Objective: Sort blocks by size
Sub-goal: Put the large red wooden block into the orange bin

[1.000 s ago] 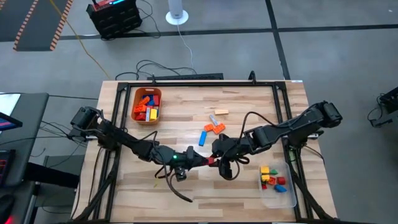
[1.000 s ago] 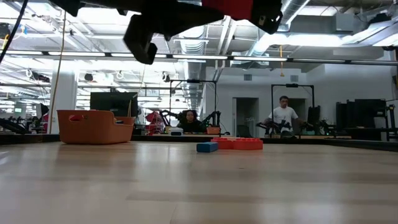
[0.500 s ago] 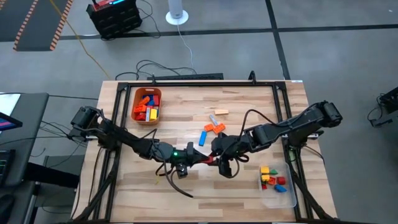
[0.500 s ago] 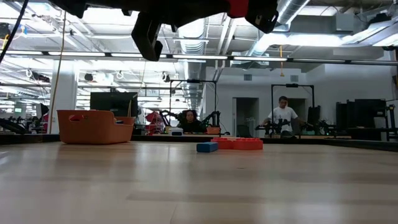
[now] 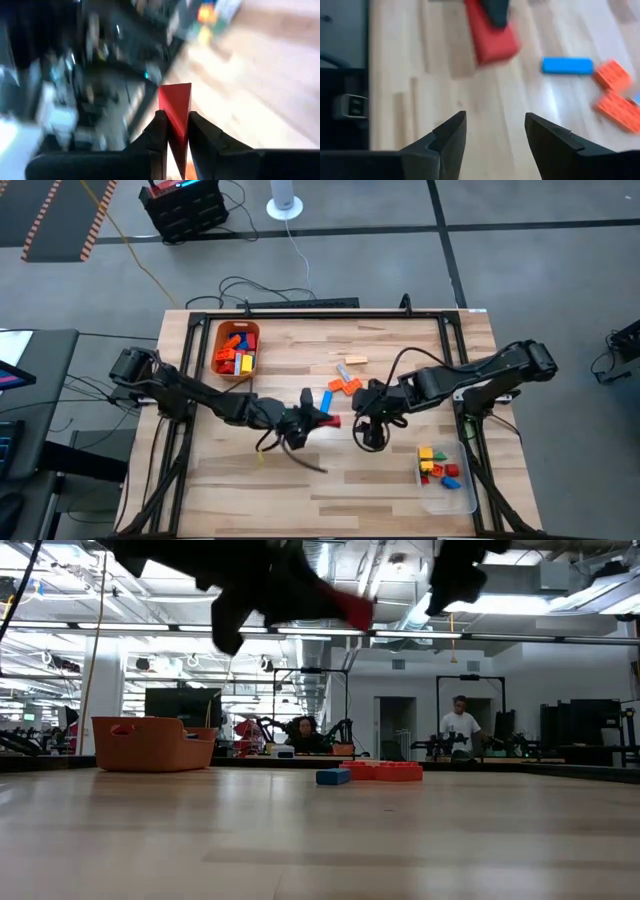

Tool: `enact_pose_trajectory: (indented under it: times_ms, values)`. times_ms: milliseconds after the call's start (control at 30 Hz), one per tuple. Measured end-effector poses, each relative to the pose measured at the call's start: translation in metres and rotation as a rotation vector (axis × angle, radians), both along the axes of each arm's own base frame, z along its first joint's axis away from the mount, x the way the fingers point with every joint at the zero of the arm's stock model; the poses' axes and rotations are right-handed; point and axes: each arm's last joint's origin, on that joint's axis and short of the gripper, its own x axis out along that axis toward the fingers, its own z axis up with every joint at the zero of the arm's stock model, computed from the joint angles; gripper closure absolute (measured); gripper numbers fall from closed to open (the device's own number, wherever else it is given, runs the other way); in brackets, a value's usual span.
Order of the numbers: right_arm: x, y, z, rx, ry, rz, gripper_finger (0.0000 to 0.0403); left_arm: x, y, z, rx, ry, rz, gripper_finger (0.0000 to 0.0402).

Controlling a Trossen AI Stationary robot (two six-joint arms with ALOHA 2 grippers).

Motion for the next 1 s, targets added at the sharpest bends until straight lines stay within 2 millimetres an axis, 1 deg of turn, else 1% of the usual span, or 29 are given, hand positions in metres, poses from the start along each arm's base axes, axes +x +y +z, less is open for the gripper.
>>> enact_pose_trajectory:
  times_ms: [100,200,300,400,500,633,700,767,833,1000]
  values:
    - [-0.008,0.001,-0.004,-0.060,0.059,-0.065,0.0171,-0.007,0.012,-0.002,-0.068,0.079,0.143,0.0355]
    - [-0.016,0.003,-0.017,-0.169,0.111,-0.153,0.0171,-0.018,0.025,-0.003,-0.123,0.148,0.366,0.0355]
    - [-0.022,0.005,-0.033,-0.268,0.115,-0.216,0.0171,-0.035,0.038,-0.004,-0.148,0.198,0.612,0.0356]
    - [-0.027,0.005,-0.048,-0.335,0.130,-0.253,0.0171,-0.059,0.051,-0.003,-0.167,0.218,0.839,0.0355]
    - [-0.029,0.001,-0.060,-0.392,0.120,-0.291,0.0171,-0.082,0.066,0.001,-0.194,0.200,1.035,0.0352]
    - [-0.025,-0.008,-0.067,-0.435,0.080,-0.323,0.0171,-0.107,0.092,0.009,-0.227,0.107,1.268,0.0344]
    - [-0.022,-0.013,-0.069,-0.435,0.065,-0.330,0.0171,-0.114,0.107,0.011,-0.257,0.077,1.348,0.0346]
    - [-0.019,-0.017,-0.069,-0.437,0.046,-0.332,0.0171,-0.120,0.124,0.009,-0.276,0.064,1.416,0.0347]
    - [-0.017,-0.019,-0.068,-0.437,0.025,-0.331,0.0171,-0.126,0.144,0.003,-0.312,0.106,1.465,0.0347]
    - [-0.013,-0.017,-0.066,-0.444,-0.010,-0.298,0.0171,-0.142,0.186,-0.021,-0.547,0.271,1.471,0.0347]
